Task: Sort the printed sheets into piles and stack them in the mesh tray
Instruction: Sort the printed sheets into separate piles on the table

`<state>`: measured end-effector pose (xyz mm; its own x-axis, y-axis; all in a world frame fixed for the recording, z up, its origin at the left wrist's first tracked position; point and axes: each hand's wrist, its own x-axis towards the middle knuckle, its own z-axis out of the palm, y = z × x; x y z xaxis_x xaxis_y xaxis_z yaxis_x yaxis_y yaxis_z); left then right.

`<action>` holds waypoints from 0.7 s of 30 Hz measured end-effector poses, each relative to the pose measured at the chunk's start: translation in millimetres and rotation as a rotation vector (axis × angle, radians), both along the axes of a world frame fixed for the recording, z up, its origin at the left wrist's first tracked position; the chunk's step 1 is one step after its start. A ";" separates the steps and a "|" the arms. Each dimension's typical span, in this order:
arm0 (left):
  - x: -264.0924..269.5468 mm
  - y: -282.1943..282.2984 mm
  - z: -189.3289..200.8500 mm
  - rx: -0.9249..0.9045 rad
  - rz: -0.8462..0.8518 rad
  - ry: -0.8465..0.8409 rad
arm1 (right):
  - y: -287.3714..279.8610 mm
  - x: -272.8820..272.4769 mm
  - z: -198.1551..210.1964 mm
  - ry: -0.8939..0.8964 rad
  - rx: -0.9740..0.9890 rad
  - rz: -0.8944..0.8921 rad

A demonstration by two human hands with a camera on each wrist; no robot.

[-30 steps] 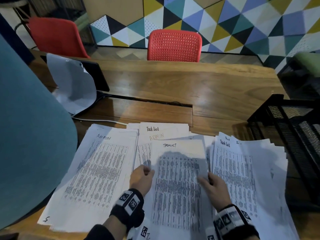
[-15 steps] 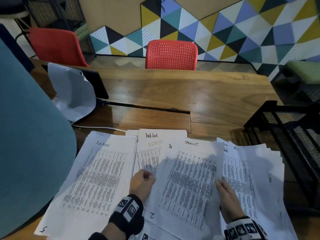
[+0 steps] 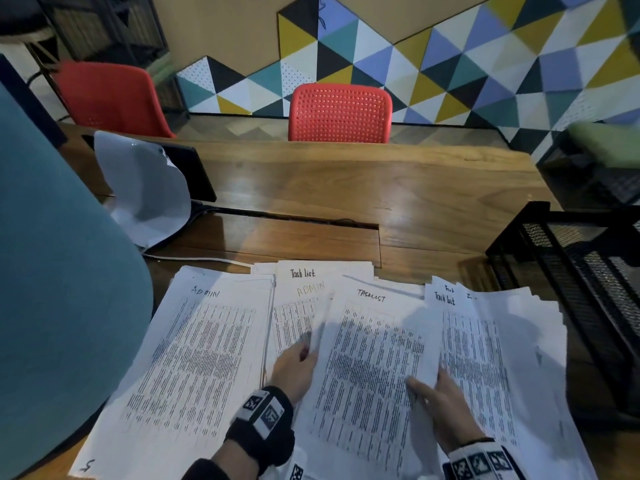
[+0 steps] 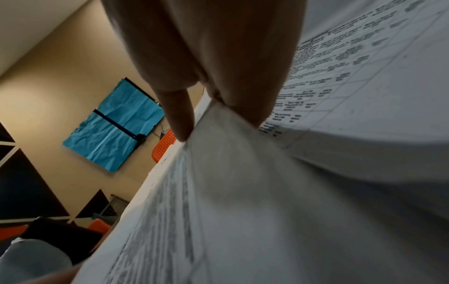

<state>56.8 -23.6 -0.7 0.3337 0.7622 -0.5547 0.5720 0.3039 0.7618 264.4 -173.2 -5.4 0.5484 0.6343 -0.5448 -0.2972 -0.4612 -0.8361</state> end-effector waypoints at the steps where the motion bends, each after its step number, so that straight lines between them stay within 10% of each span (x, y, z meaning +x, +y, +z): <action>1: 1.7 -1.7 1.8 -0.018 -0.034 -0.013 | -1.1 1.8 1.0 -0.047 -0.022 0.018; 10: -9.7 -4.2 -7.3 0.337 -0.270 0.397 | -27.4 114.3 54.6 -0.911 -0.618 -0.098; 14: -11.4 -8.1 -16.4 0.340 -0.316 0.370 | -8.3 105.6 59.3 -1.217 -0.554 -0.076; 21: -8.2 -13.2 -13.6 0.387 0.128 0.228 | 57.7 -21.9 25.0 -0.591 -0.313 0.469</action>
<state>48.6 -36.8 -14.3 0.1266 0.9545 -0.2701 0.7143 0.1012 0.6925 242.5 -115.6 19.7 0.5156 0.7360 -0.4386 0.4349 -0.6659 -0.6062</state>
